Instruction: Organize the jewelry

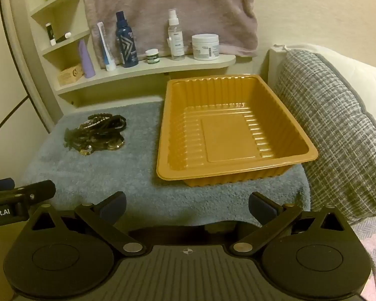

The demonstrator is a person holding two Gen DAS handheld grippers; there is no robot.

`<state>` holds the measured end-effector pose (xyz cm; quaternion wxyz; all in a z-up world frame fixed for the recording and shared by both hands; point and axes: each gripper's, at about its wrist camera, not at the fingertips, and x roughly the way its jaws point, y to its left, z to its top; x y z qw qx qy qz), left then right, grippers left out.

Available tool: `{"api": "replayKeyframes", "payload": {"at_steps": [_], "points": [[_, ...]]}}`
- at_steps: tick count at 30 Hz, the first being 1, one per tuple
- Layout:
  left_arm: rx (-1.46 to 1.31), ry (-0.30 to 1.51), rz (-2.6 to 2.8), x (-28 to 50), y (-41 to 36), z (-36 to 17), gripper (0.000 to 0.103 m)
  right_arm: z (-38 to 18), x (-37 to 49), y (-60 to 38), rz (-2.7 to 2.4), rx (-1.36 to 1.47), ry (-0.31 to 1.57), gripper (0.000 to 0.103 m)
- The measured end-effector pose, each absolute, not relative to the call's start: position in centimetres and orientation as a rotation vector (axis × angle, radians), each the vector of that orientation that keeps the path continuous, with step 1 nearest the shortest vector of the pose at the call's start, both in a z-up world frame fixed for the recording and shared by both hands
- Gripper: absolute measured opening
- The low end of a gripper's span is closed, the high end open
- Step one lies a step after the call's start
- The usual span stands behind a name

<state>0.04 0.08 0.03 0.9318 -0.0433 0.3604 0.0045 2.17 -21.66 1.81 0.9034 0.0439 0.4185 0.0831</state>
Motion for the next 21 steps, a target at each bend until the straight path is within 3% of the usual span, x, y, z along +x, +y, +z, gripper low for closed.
{"api": "replayKeyframes", "payload": {"at_steps": [21], "points": [[-0.09,0.718,0.009,-0.14,-0.23,0.02,0.102,2.03,2.07,-22.0,0.162,0.092,0.854,0.103]]}}
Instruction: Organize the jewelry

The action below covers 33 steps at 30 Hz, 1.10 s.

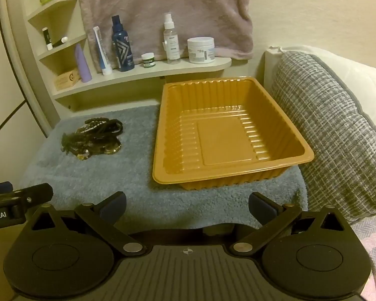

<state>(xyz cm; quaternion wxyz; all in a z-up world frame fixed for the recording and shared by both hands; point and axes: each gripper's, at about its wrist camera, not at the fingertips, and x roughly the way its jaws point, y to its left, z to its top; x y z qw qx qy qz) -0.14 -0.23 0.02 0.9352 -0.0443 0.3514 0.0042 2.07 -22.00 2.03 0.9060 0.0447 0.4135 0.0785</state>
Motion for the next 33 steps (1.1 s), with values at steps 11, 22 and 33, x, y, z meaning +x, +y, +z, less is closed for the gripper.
{"api": "replayKeyframes", "payload": {"at_steps": [11,22,33], "points": [[-0.088,0.719,0.002,-0.02,-0.34,0.08,0.102,2.05,2.13,-22.01,0.157,0.097,0.852,0.103],[-0.088,0.719,-0.002,-0.03,-0.33,0.12,0.102,2.01,2.15,-22.08,0.154,0.098,0.85,0.103],[-0.088,0.72,-0.001,-0.01,-0.37,0.19,0.102,2.04,2.23,-22.16,0.15,0.098,0.849,0.103]]}}
